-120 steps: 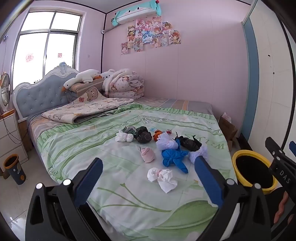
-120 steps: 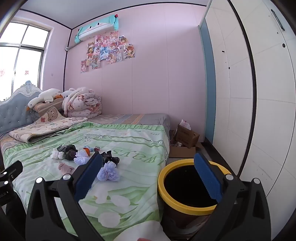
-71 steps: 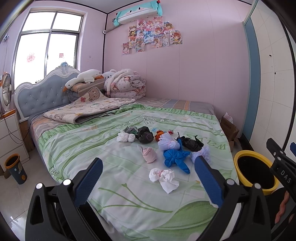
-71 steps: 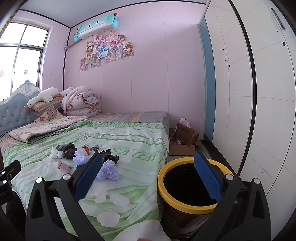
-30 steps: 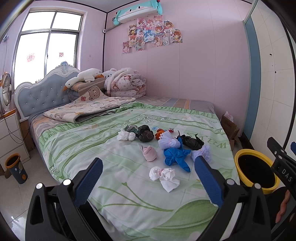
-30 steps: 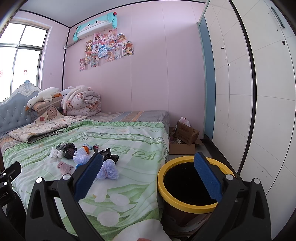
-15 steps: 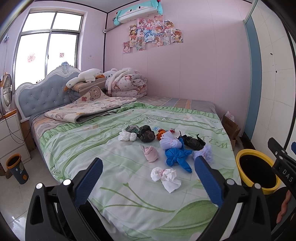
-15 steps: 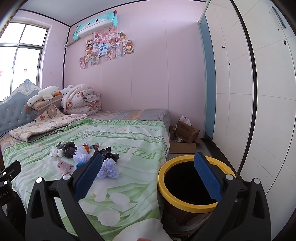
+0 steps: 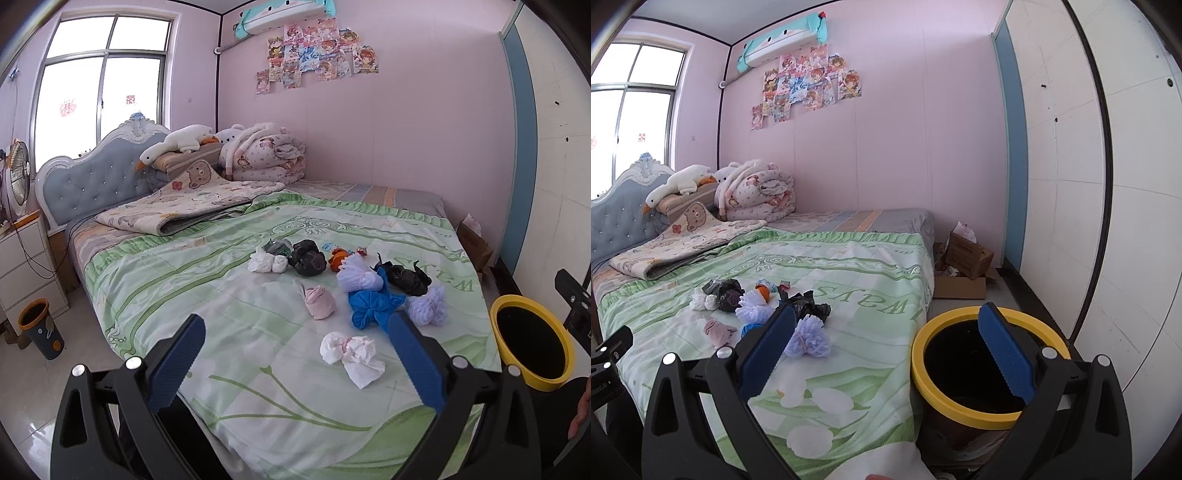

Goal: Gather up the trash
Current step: 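Grasp the pink tissue bundle with the left tool while the right tool grasps the purple mesh net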

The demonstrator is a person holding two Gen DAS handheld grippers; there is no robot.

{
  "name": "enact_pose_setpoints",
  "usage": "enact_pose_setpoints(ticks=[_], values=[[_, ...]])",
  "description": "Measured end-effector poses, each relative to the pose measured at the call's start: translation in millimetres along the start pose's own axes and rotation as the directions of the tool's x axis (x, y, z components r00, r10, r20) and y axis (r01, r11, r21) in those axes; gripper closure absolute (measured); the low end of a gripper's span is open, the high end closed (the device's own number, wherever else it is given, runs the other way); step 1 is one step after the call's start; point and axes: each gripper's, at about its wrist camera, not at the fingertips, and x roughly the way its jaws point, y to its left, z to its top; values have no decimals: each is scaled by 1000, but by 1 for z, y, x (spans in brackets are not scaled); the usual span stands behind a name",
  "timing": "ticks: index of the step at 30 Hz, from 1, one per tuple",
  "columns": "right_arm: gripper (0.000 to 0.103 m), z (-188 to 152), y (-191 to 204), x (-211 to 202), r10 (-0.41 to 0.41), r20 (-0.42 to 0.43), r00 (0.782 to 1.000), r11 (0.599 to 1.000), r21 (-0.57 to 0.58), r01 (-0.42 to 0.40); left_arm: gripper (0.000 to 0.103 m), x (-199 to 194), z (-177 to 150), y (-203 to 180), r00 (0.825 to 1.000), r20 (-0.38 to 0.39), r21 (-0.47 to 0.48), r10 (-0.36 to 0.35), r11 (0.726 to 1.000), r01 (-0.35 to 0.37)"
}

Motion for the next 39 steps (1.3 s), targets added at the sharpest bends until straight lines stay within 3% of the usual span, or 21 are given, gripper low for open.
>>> enact_pose_setpoints(ticks=[12, 16, 25, 31, 39], values=[[8, 15, 17, 43, 131, -109, 985, 990, -38, -136, 7, 42, 16, 10, 995, -99, 2, -13, 1000, 13], [8, 21, 22, 72, 192, -200, 961, 980, -15, -199, 7, 61, 21, 15, 990, -141, 5, -15, 1000, 15], [8, 26, 39, 126, 250, -308, 918, 965, 2, -262, 7, 108, 28, 12, 976, -217, 63, -24, 997, 39], [8, 23, 55, 161, 318, -377, 870, 940, 4, -342, 7, 152, 31, 12, 961, -278, 90, -3, 996, 29], [8, 4, 66, 214, 293, -471, 832, 943, -1, -332, 7, 199, 29, 4, 939, -343, 88, -15, 995, 48]])
